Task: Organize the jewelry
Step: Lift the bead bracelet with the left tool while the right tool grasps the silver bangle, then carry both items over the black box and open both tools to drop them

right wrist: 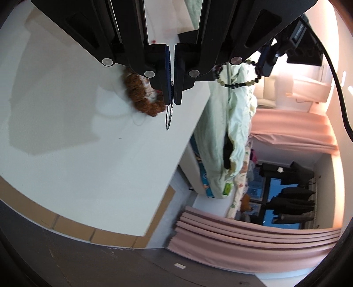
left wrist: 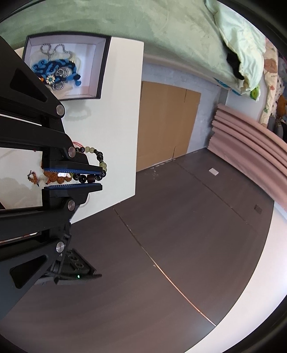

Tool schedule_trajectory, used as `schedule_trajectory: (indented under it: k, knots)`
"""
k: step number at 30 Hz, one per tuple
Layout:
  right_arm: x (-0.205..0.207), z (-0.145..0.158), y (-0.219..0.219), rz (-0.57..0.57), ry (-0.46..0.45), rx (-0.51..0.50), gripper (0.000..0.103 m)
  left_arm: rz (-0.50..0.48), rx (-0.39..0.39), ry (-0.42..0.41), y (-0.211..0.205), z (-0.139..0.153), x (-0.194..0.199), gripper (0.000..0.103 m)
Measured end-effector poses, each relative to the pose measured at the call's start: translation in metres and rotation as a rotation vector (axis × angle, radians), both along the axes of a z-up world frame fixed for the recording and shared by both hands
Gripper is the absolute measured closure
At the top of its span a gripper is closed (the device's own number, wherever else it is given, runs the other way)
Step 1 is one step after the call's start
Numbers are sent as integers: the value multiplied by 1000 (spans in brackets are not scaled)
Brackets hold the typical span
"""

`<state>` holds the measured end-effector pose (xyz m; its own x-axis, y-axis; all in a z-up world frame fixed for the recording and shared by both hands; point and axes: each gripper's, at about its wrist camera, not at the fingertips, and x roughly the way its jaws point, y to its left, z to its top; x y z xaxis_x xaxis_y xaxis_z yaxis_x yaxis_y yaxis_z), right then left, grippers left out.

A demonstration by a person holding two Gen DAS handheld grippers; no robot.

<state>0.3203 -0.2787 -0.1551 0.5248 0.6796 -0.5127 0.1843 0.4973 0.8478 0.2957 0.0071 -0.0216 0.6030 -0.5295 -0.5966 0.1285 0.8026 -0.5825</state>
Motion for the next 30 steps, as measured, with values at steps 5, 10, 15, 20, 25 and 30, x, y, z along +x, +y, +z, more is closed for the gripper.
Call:
schedule_trajectory:
  k: [5, 10, 15, 20, 25, 30]
  knots:
    - [-2, 17, 9, 30, -60, 10, 99, 14, 19, -10, 6, 8, -12, 96]
    - [-3, 27, 23, 86, -107, 38, 99, 46, 44, -20, 22, 19, -26, 95]
    - [-5, 33, 41, 140, -144, 57, 99, 82, 64, -33, 41, 31, -36, 95]
    - [-6, 35, 57, 182, -156, 69, 99, 127, 84, -26, 59, 33, -45, 95]
    - [-8, 35, 76, 229, -167, 66, 99, 153, 102, 3, 70, 20, -45, 95]
    - [-7, 33, 93, 269, -166, 58, 99, 178, 113, 30, 78, 0, -42, 95]
